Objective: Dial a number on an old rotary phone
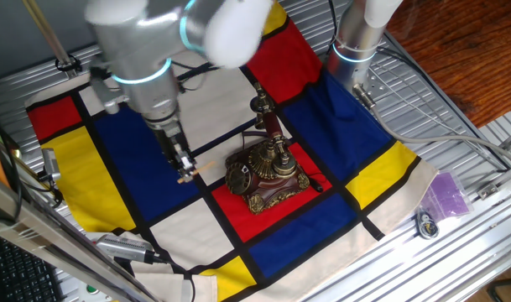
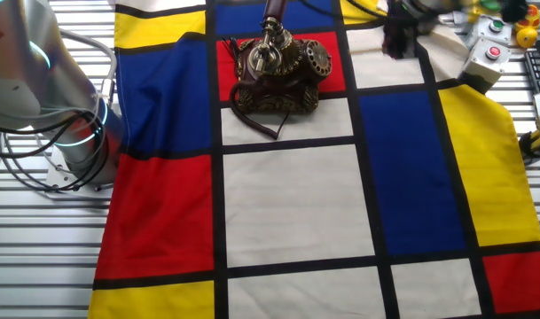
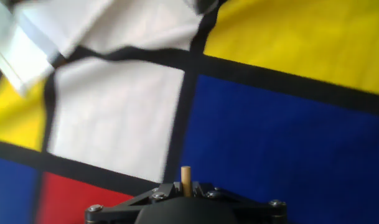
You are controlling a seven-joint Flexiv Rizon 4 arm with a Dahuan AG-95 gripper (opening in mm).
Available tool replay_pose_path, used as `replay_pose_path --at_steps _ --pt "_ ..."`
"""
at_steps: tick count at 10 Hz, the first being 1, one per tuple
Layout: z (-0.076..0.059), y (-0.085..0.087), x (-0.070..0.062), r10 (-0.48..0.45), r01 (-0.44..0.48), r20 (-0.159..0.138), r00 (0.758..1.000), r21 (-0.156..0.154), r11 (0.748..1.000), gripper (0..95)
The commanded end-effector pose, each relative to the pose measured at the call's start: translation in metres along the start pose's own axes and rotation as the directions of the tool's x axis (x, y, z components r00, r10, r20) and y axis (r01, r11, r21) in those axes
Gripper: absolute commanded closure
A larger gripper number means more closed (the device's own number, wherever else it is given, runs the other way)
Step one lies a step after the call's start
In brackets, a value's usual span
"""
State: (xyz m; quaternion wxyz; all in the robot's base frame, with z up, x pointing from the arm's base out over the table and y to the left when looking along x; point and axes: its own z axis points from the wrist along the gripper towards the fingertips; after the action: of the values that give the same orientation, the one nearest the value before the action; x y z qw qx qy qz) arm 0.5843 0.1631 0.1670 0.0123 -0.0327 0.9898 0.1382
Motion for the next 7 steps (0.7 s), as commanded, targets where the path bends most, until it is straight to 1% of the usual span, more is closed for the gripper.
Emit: replay_pose_path --at_steps 1,4,7 --pt "0.0018 0.0174 0.0044 0.025 -0.025 0.051 0.998 0.0 1.0 95.0" --pt "0.0054 0.0162 0.0071 0.002 -0.002 0.085 0.996 0.004 1.0 95.0" --pt "0.0075 0.0146 0.0137 -0.007 0.006 0.1 0.995 0.007 1.0 95.0"
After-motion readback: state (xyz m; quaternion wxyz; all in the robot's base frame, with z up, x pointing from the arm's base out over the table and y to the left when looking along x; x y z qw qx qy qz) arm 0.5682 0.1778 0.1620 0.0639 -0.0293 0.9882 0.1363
